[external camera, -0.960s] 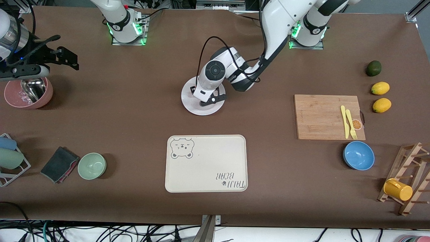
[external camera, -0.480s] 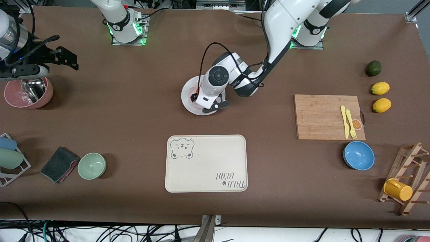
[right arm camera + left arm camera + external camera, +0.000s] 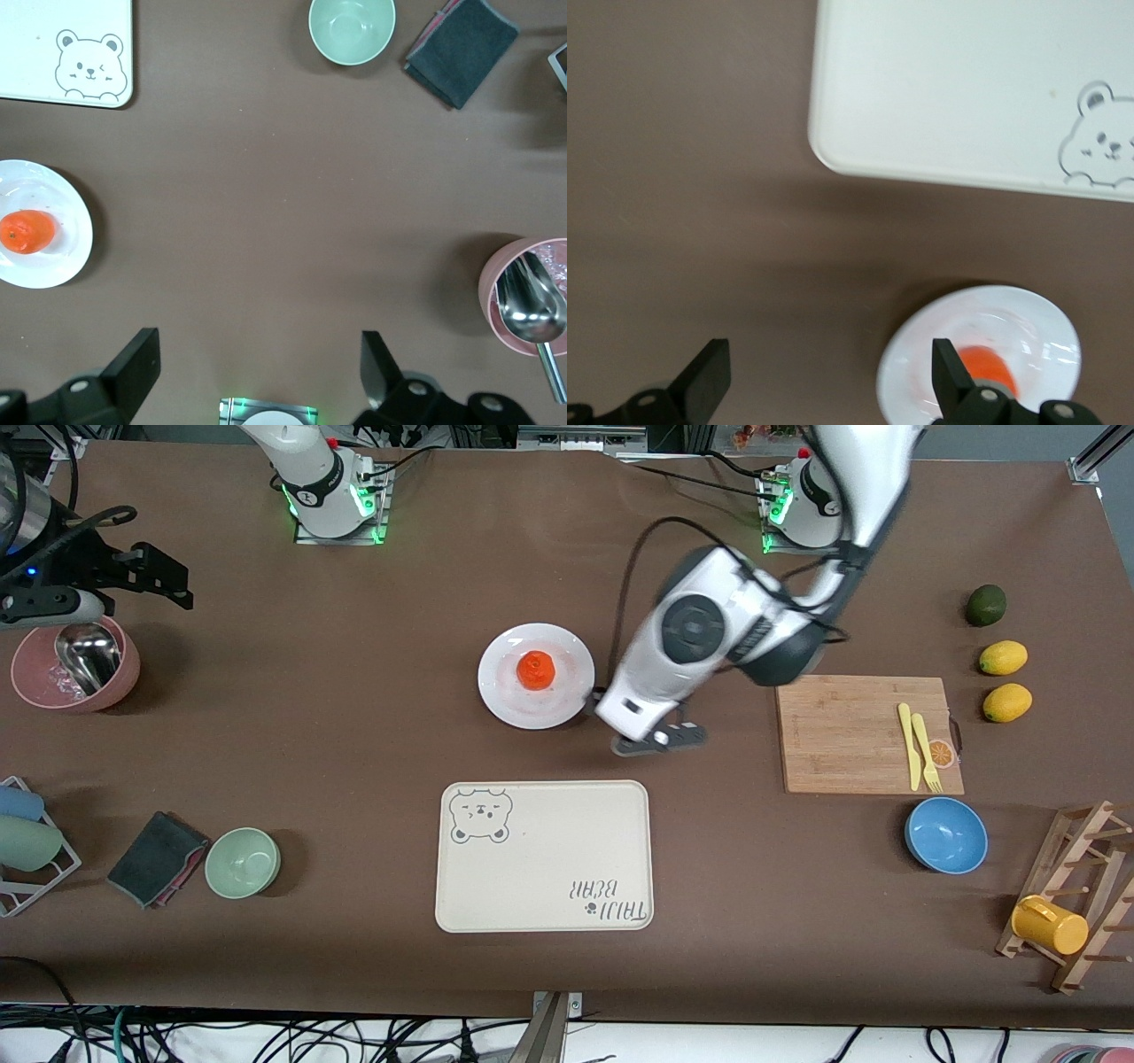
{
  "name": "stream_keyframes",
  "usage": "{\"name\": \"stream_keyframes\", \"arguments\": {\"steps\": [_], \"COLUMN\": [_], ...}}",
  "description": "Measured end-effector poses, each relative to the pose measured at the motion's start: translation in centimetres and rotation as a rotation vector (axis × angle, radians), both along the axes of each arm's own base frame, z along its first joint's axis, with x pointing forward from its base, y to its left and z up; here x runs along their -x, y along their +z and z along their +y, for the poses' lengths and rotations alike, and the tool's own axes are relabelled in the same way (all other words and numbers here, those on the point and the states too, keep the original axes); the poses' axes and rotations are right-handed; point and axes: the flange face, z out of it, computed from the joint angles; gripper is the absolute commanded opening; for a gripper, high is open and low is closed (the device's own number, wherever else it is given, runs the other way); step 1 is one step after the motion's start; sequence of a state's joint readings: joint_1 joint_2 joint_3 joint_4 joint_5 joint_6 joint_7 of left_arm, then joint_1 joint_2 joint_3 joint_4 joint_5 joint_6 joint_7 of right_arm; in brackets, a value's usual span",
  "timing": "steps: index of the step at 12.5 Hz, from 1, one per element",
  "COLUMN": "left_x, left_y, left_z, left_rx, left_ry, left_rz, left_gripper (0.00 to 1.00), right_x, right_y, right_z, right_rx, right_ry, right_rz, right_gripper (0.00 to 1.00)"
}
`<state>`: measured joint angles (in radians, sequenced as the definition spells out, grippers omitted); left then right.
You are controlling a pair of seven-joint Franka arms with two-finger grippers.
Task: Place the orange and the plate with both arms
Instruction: 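Open the left gripper to drop the orange onto the plate, then retract the left gripper while the right gripper reaches the plate rim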
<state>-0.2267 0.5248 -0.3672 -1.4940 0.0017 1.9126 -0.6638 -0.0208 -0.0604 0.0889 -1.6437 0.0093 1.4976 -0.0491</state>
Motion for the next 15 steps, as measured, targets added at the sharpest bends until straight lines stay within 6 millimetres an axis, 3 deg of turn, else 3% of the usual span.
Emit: {"name": "stream_keyframes", "arguments": {"steps": [3, 6, 10, 13, 15], "left_x": [-4.5, -5.4, -3.1, -1.4, -0.1], "left_y": [2.1, 7.6, 16.2, 20.9, 21.2], "left_z": [11.5, 19.2, 22.7, 26.6, 28.9], "left_rx": [0.022, 0.021, -0.059, -0.116, -0.115], "left_ry": [-0.107, -0.152, -0.135, -0.070, -0.028], "left_rz": [-0.019, -0.076, -0.171, -0.235, -0.226], "left_gripper": [1.00, 1.00, 1.00, 1.00, 1.00], "right_x": [0.1, -0.2, -1.7, -1.1, 0.2], "right_y": [-0.6, -2.5, -6.4, -13.3, -18.2], "right_z": [2.2, 6.7, 10.5, 14.2, 16.6], "right_rx": [-0.005, -0.078, -0.177, -0.313, -0.386], "right_ry": [0.067, 0.140, 0.176, 0.151, 0.112], "right_rz": [0.020, 0.066, 0.099, 0.130, 0.112], "right_gripper": [1.00, 1.00, 1.00, 1.00, 1.00]}}
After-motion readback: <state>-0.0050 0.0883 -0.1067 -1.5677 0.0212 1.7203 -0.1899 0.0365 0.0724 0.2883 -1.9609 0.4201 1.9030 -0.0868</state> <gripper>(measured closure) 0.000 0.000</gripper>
